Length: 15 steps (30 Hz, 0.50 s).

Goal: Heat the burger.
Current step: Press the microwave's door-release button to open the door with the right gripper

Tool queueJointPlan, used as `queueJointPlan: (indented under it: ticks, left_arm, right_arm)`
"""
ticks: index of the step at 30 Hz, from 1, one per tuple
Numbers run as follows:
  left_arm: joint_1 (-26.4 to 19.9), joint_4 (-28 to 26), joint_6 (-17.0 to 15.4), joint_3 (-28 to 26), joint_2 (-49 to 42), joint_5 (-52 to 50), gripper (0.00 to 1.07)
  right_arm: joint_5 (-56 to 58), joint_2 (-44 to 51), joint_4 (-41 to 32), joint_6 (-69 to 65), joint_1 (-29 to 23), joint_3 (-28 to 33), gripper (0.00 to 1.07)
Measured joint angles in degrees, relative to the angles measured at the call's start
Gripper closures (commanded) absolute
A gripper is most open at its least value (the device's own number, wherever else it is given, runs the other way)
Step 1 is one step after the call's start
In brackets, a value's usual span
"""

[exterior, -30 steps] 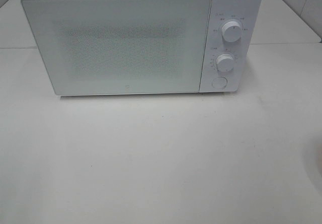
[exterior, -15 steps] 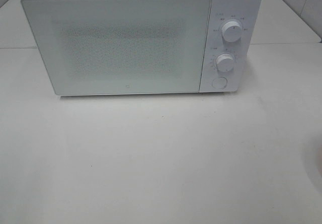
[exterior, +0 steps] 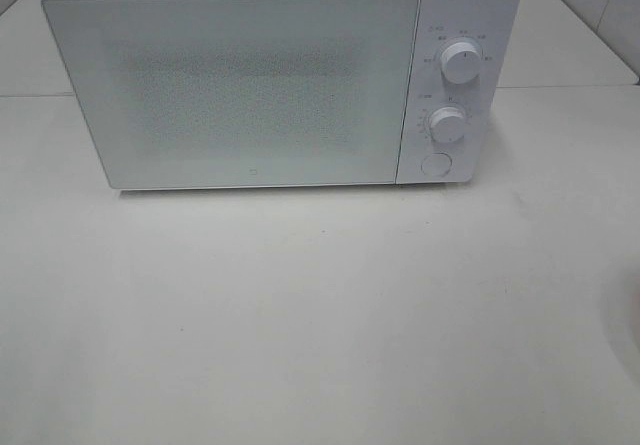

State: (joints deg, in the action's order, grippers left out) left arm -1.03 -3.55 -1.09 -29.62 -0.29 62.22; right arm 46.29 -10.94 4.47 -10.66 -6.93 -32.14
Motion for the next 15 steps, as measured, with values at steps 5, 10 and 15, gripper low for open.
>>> queueJointPlan:
  ticks: [5, 10, 15]
  left_arm:
    - [0.0, 0.0, 0.0, 0.0, 0.0, 0.0, 0.06]
    - [0.0, -0.1, 0.0, 0.0, 0.0, -0.1, 0.06]
    - [0.0, -0.1, 0.0, 0.0, 0.0, -0.1, 0.06]
  right_arm:
    - [-3.5, -4.2, 0.0, 0.0, 0.0, 0.0, 0.31]
    - [-9.3, -9.6, 0.6, 0.0, 0.0, 0.0, 0.31]
    - [-13.1, -12.2, 0.9, 0.0, 0.0, 0.0, 0.32]
